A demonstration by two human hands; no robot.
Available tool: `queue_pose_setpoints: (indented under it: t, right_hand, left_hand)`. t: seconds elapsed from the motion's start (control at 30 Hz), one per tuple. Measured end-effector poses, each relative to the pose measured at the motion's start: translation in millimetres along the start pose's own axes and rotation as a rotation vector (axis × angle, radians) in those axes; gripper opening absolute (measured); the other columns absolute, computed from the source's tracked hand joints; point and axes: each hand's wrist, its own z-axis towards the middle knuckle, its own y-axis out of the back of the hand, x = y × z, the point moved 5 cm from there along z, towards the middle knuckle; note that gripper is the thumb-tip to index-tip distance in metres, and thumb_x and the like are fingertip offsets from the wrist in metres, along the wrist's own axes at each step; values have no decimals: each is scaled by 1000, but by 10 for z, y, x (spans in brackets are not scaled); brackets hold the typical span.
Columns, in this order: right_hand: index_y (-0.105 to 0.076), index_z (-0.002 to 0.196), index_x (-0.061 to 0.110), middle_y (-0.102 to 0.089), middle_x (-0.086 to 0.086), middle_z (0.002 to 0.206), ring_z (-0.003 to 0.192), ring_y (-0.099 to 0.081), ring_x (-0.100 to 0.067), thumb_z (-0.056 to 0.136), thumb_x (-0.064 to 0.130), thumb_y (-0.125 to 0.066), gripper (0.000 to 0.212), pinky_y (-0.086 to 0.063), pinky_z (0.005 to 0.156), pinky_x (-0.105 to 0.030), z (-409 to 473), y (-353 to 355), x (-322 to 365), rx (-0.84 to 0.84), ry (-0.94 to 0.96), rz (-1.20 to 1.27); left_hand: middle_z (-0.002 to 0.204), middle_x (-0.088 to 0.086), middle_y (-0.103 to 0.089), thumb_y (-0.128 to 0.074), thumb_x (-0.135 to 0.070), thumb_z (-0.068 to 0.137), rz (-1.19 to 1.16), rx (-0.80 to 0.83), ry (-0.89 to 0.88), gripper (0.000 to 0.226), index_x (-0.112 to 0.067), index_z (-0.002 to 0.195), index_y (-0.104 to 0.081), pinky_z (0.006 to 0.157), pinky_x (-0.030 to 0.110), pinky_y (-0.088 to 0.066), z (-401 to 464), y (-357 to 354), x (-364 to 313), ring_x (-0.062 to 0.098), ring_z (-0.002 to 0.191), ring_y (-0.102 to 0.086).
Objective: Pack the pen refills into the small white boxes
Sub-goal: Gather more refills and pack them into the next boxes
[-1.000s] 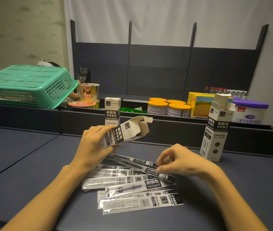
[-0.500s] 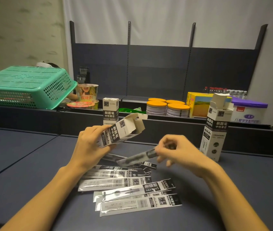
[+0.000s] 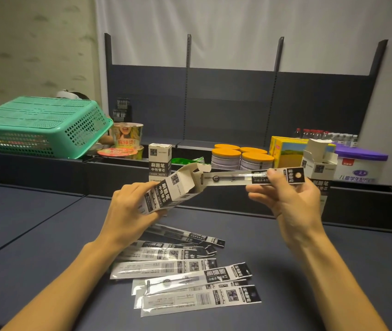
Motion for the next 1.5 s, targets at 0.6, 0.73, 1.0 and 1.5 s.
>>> queue_pose_setpoints:
  t: [0.6,0.73,1.0,1.5]
  right_hand:
    - [-58,87,7,-72,-7,73,70,-73,-28,90,10,-62,5,-59,60,-31,-93,-159,1,91,145,-201]
    - [-58,86,7,-71,-8,71,68,-73,-27,90,8,-62,5,-59,58,-29,-95,-156,3,97,160,-218]
    - [-58,81,7,-67,-13,63,55,-69,-27,90,7,-64,11,-56,48,-34,-110,-192,-138,142,162,-361]
    - [-63,87,7,-65,-8,68,48,-61,-12,86,-3,-65,10,-51,46,-23,-36,-139,-200,69,61,-260]
  left_hand:
    - [111,1,-65,-59,-57,70,-33,5,9,67,-16,123,-58,78,45,-48,-1,-23,19,12,99,-53]
    - [110,1,-66,-59,-56,70,-27,-2,-1,66,-16,123,-57,77,39,-44,2,-21,-6,10,98,-51]
    - [116,-1,-63,-79,-44,69,-5,34,-54,63,-26,125,-53,84,33,-36,-26,-71,-37,16,104,-53]
    - [116,-1,-63,-81,-38,65,5,25,-62,66,-25,124,-54,85,37,-40,-21,-100,-35,16,106,-53]
